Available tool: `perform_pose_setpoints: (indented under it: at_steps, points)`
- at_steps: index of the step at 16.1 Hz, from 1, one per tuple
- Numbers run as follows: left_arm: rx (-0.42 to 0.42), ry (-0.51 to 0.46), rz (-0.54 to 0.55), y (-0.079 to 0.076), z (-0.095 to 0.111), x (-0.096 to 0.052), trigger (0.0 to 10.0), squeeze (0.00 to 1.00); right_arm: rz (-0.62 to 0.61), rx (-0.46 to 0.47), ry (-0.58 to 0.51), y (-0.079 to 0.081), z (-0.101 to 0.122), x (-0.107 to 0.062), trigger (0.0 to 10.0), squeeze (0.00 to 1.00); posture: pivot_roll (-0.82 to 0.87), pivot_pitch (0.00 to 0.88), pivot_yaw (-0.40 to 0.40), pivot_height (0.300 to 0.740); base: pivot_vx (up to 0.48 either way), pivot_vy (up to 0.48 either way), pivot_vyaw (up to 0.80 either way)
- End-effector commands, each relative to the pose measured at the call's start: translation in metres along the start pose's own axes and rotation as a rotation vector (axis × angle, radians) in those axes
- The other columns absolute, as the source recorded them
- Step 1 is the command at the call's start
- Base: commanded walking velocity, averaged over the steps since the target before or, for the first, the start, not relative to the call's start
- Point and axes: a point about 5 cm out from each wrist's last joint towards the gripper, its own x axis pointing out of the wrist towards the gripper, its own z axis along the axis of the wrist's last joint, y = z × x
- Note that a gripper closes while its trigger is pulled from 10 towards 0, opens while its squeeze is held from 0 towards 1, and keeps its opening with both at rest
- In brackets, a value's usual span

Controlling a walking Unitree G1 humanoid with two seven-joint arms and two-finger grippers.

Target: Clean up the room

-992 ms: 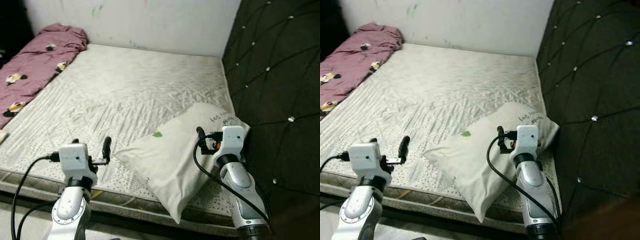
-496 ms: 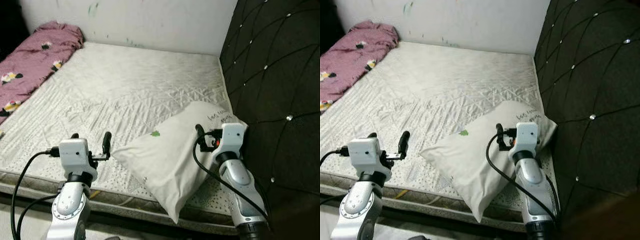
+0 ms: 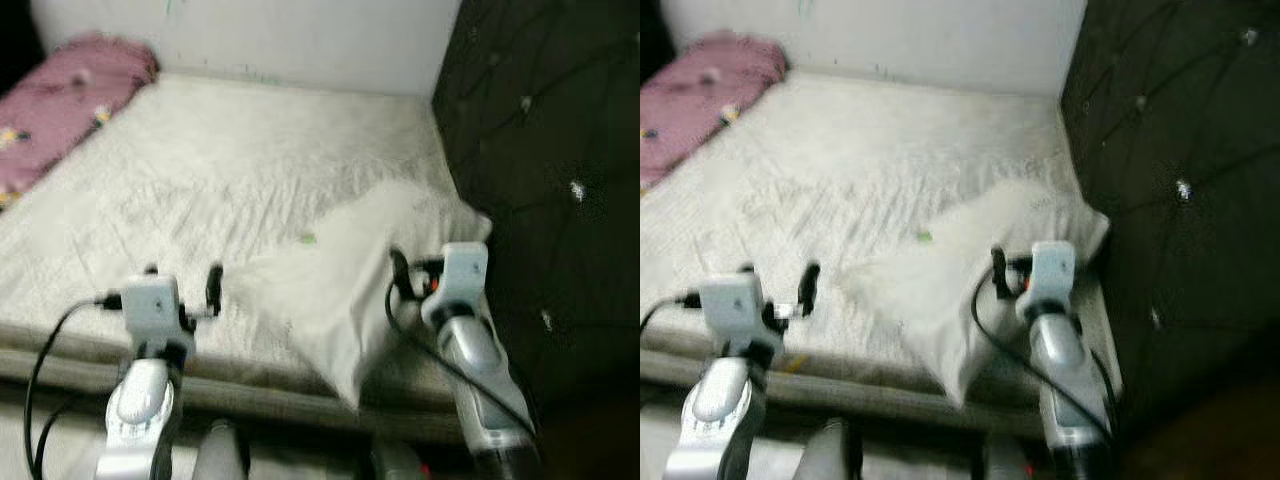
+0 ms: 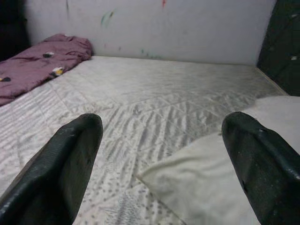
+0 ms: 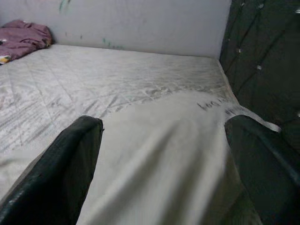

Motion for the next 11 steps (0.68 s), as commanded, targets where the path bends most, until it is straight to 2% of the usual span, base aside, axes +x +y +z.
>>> perform_pose_setpoints:
  at_steps: [1, 7, 10, 11]
  points:
    - [0.001, -0.008, -0.011, -0.0032, 0.0024, 0.0032, 10.0, 0.0, 0.0, -0.002, 0.003, -0.0013, 0.0014, 0.001, 10.0, 0.0, -0.03, 0.009, -0.028, 0.64, 0.0, 0.0, 0.0]
    - [-0.033, 0.005, -0.031, -0.0056, 0.001, 0.0015, 10.0, 0.0, 0.004, -0.003, 0.026, -0.0029, -0.0012, 0.0019, 10.0, 0.0, -0.02, 0.024, -0.048, 0.635, 0.0, 0.0, 0.0]
    - [-0.035, 0.004, -0.031, -0.0049, 0.002, 0.0051, 10.0, 0.0, 0.014, 0.001, 0.022, -0.0011, 0.0003, 0.0041, 10.0, 0.0, -0.03, 0.061, -0.042, 0.601, 0.0, 0.0, 0.0]
    - [-0.031, 0.001, -0.027, -0.0044, 0.0029, 0.0074, 10.0, 0.0, 0.011, 0.002, 0.019, -0.0004, 0.0007, 0.0042, 10.0, 0.0, -0.03, 0.049, -0.042, 0.586, 0.0, 0.0, 0.0]
